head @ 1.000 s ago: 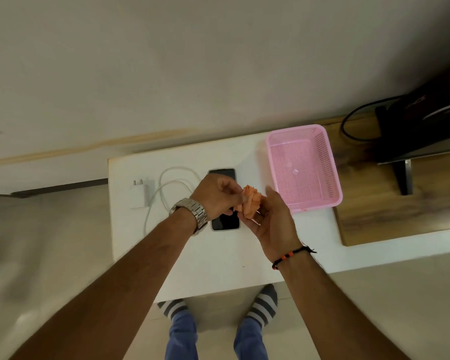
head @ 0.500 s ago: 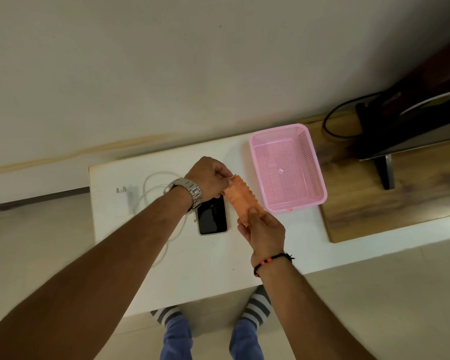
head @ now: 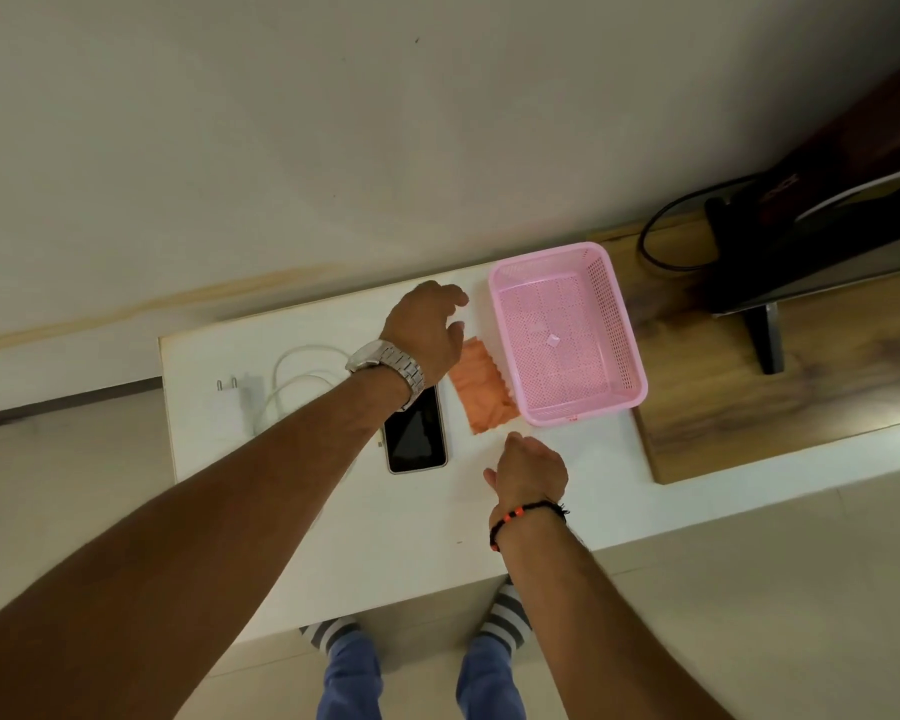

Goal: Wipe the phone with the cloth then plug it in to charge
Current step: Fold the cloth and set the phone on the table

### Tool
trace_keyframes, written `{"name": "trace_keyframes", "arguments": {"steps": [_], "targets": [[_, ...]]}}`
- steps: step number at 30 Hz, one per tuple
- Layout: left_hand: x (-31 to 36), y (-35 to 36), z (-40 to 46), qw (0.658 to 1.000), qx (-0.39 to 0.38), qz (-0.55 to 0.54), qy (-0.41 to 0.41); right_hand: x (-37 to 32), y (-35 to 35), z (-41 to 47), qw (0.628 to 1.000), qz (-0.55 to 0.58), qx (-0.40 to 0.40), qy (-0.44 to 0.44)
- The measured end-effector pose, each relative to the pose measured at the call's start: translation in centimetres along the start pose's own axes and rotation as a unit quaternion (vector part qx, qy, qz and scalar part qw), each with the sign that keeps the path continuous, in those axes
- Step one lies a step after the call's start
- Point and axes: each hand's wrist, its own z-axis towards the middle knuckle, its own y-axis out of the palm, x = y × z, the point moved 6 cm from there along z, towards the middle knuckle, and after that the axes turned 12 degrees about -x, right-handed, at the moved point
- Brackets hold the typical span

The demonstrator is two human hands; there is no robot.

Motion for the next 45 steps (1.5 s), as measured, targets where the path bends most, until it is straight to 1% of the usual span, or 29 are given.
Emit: {"name": "trace_keyframes", "arguments": {"steps": [1, 2, 3, 5, 7, 9, 10, 14, 17, 19, 21, 23, 27, 29, 31, 34, 36, 39, 41, 43, 45], "targets": [[0.2, -0.2, -0.1, 1.000, 0.024, -0.015, 0.007, 0.1, -0.1, -0.2, 1.000, 0.005, -0.002, -0.001], [0.3, -0.1, -0.1, 0.998, 0.023, -0.050, 0.002, 0.2, 0.1, -0.4, 1.000, 0.021, -0.008, 0.000], [0.3, 0.4, 0.1, 0.995, -0.004, -0.094, -0.009, 0.3, 0.5, -0.6, 0.999, 0.047, -0.018, 0.007], [0.5, 2.1, 0.3, 0.979, -0.092, -0.181, -0.035, 0.0, 1.7, -0.9, 0.993, 0.104, -0.058, 0.013], [0.3, 3.3, 0.5, 0.960, -0.149, -0.228, -0.062, -0.8, 3.2, -0.9, 0.984, 0.141, -0.109, -0.003], [0.0, 4.0, 0.9, 0.960, -0.166, -0.208, -0.082, -1.6, 4.1, -0.6, 0.979, 0.149, -0.138, -0.014], [-0.2, 4.3, 1.2, 0.962, -0.172, -0.191, -0.086, -1.7, 4.4, -0.3, 0.978, 0.151, -0.141, -0.015], [-0.2, 5.0, 2.1, 0.970, -0.172, -0.151, -0.080, -1.3, 4.0, 0.6, 0.980, 0.168, -0.110, -0.003], [0.0, 5.2, 2.6, 0.975, -0.165, -0.131, -0.069, -0.4, 3.7, 1.2, 0.982, 0.164, -0.094, -0.015], [0.0, 5.5, 2.7, 0.975, -0.175, -0.118, -0.066, 0.0, 3.5, 1.5, 0.984, 0.158, -0.083, -0.022], [-0.2, 5.8, 2.8, 0.973, -0.182, -0.120, -0.069, -0.1, 3.5, 1.8, 0.987, 0.140, -0.072, -0.024], [-0.4, 5.9, 2.8, 0.972, -0.187, -0.123, -0.073, -0.1, 3.5, 2.2, 0.985, 0.157, -0.068, -0.004], [-0.1, 5.6, 2.4, 0.968, -0.203, -0.127, -0.072, -0.7, 3.5, 1.0, 0.980, 0.171, -0.105, 0.011], [0.1, 4.6, 1.5, 0.969, -0.167, -0.167, -0.069, -0.9, 3.0, 0.4, 0.983, 0.141, -0.118, -0.016], [-0.2, 3.0, 0.0, 0.966, -0.091, -0.237, -0.057, -1.1, 2.6, -0.4, 0.988, 0.095, -0.115, -0.037], [-2.4, -0.1, -3.4, 0.936, 0.016, -0.346, -0.059, -1.0, 3.7, -2.0, 0.986, 0.076, -0.141, -0.049], [-5.2, -2.3, -6.0, 0.914, 0.080, -0.390, -0.078, -0.8, 5.5, -3.1, 0.981, 0.061, -0.174, -0.062], [-10.7, -5.3, -9.9, 0.888, 0.177, -0.407, -0.124, -0.2, 9.7, -4.8, 0.967, -0.004, -0.242, -0.083], [-14.7, -6.7, -12.2, 0.869, 0.222, -0.410, -0.167, 0.2, 12.9, -5.7, 0.955, -0.047, -0.278, -0.088], [-18.2, -7.5, -13.9, 0.857, 0.242, -0.406, -0.204, 0.8, 16.0, -6.3, 0.946, -0.083, -0.301, -0.086], [-21.1, -7.7, -15.1, 0.854, 0.243, -0.397, -0.232, 1.5, 18.8, -6.5, 0.938, -0.125, -0.312, -0.086]]}}
